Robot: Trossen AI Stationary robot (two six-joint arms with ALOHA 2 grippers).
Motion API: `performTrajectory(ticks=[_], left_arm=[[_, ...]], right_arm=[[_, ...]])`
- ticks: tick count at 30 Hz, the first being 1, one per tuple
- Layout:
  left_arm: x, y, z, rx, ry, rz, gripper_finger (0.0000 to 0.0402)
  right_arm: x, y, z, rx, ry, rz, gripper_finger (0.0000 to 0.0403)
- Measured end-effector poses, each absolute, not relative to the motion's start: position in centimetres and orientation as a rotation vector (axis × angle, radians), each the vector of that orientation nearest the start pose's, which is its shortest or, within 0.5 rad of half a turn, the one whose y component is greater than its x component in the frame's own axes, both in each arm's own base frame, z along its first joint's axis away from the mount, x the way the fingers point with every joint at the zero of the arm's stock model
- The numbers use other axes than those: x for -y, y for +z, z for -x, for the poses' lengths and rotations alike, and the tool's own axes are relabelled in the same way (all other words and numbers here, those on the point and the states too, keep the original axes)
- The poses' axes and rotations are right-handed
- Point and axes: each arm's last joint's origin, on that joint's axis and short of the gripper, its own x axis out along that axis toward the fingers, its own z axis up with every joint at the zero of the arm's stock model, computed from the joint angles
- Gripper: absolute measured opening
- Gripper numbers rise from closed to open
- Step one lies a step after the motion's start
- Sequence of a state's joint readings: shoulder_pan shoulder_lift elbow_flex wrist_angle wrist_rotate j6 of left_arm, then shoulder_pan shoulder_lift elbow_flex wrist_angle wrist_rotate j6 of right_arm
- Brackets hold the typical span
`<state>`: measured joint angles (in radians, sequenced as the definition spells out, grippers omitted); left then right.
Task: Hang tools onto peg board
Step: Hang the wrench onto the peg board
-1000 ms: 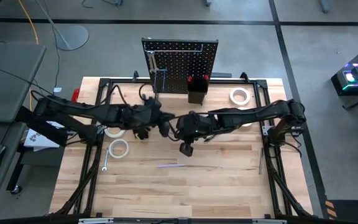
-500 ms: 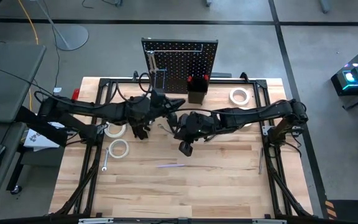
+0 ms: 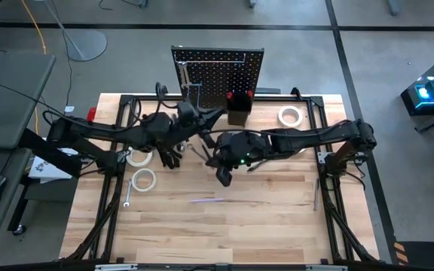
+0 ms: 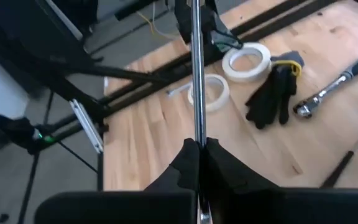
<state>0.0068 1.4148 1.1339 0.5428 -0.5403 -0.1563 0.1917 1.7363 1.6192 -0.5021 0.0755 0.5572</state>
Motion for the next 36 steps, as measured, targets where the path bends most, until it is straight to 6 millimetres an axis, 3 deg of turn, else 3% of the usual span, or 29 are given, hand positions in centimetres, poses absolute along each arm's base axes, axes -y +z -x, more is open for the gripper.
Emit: performTrajectory(ticks=[7,13,21,27,36], left_arm=[[-1.7,38.2,-33.0,0.442,0.281,0.222,0.0],[-2.4,38.1,-33.4,0.462,0.206,0.162,0.0],[-3.0,35.8,-33.1,0.107,0.232,0.305,0.0],[-4.2,33.6,-33.3,-0.075,0.23,0.618,0.0],[-5.2,28.6,-35.2,-0.361,0.16,0.933,0.0]], right_arm=[[-7.4,34.9,-39.2,-0.524,0.041,-0.504,0.0],[-7.3,34.7,-39.1,-0.534,0.008,-0.512,0.0],[-7.5,35.2,-37.7,-0.735,-0.059,-0.368,0.0],[-7.0,34.5,-36.6,-0.894,-0.099,-0.283,0.0],[-7.5,31.0,-37.5,-1.09,0.007,-0.252,0.0]])
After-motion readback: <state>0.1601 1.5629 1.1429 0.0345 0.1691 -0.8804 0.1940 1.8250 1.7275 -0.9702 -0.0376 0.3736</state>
